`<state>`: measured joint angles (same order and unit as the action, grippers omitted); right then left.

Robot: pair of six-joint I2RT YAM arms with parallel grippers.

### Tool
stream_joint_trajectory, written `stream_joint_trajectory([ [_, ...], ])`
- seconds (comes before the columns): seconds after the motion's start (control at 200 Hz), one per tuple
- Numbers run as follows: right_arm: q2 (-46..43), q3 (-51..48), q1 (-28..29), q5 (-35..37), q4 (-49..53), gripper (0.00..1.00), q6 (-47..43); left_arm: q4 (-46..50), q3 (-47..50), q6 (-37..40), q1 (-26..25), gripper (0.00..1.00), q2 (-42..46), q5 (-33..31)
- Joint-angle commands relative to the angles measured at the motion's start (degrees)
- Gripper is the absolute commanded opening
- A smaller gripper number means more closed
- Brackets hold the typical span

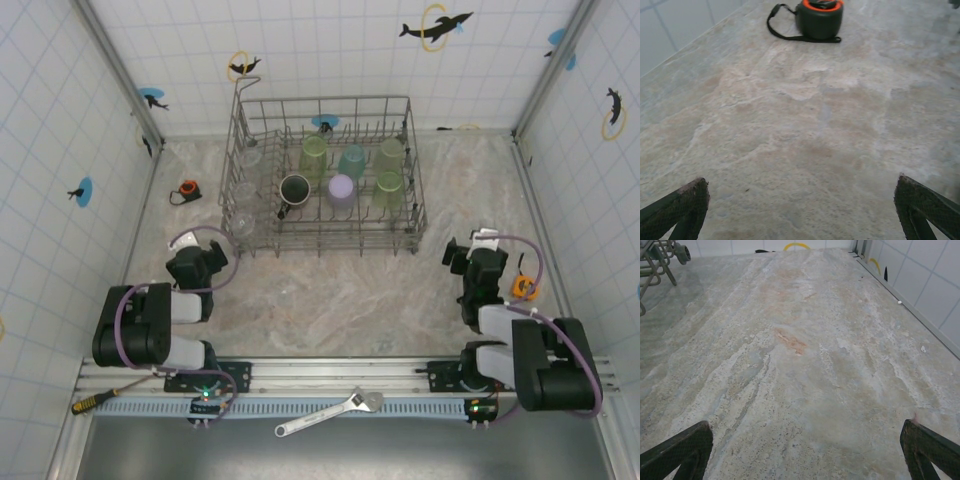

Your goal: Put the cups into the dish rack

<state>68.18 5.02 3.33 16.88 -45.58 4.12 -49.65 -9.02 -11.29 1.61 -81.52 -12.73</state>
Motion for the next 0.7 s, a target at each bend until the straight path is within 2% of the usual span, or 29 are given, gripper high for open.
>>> stream_joint_trajectory([
  [0.0,1.45,-2.69,0.09,2.18,-8.99,1.00,1.23,-3.15,0.76,3.16,0.50,0.98,-0.40,4.73],
  [0.21,4.81,-5.22,0.24,2.83,-15.58,1.00,2.47,-5.83,1.06,6.08,0.54,0.98,-1.22,8.91],
  [0.32,6.67,-5.87,0.53,2.33,-17.58,1.00,2.27,-14.72,3.86,7.00,0.67,0.98,-4.11,9.83],
  [0.37,7.05,-6.42,0.70,2.40,-18.54,1.00,2.09,-12.32,3.55,7.04,0.68,0.98,-3.41,10.04],
  [0.696,10.25,-12.60,1.85,7.03,-32.91,1.00,2.47,-14.70,4.64,7.43,0.77,0.98,-3.56,10.87],
])
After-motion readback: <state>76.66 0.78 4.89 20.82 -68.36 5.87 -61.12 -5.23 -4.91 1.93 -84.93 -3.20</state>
